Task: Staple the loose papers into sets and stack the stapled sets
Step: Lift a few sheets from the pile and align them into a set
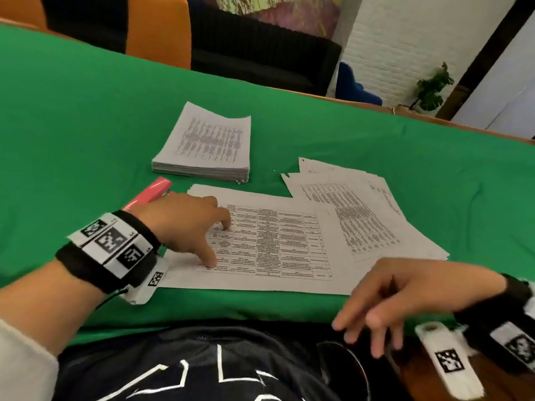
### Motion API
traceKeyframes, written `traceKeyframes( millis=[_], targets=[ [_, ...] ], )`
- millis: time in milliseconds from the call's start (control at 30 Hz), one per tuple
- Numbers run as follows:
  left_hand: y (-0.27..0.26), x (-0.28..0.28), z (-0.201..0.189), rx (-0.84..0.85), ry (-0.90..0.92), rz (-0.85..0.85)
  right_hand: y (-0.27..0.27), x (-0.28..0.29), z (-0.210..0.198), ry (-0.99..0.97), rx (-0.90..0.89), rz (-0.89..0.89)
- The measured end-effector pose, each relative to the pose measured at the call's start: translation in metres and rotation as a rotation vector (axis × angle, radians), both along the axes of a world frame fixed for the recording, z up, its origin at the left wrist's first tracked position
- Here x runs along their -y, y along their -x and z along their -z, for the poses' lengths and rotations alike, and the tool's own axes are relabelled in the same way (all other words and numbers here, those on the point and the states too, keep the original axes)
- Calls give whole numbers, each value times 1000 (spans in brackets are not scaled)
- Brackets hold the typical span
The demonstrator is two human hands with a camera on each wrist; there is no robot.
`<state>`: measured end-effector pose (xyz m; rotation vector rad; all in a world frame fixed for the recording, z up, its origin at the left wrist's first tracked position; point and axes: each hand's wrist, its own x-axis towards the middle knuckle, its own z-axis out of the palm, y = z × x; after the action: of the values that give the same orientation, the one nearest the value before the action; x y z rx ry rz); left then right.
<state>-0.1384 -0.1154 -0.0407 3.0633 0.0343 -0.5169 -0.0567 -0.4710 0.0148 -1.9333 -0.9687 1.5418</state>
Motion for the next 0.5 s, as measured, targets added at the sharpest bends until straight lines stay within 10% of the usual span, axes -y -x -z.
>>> traceKeyframes(
  millis=[167,267,500],
  targets=[
    [9,-2,4,51,61,-30,-43,-106,-15,-284,505,113],
    [8,-3,1,64,69,-36,-81,-163,8,-60,914,34],
    [2,-5,-3,49,66,-24,-120,-212,37,294,1044,-76]
  ],
)
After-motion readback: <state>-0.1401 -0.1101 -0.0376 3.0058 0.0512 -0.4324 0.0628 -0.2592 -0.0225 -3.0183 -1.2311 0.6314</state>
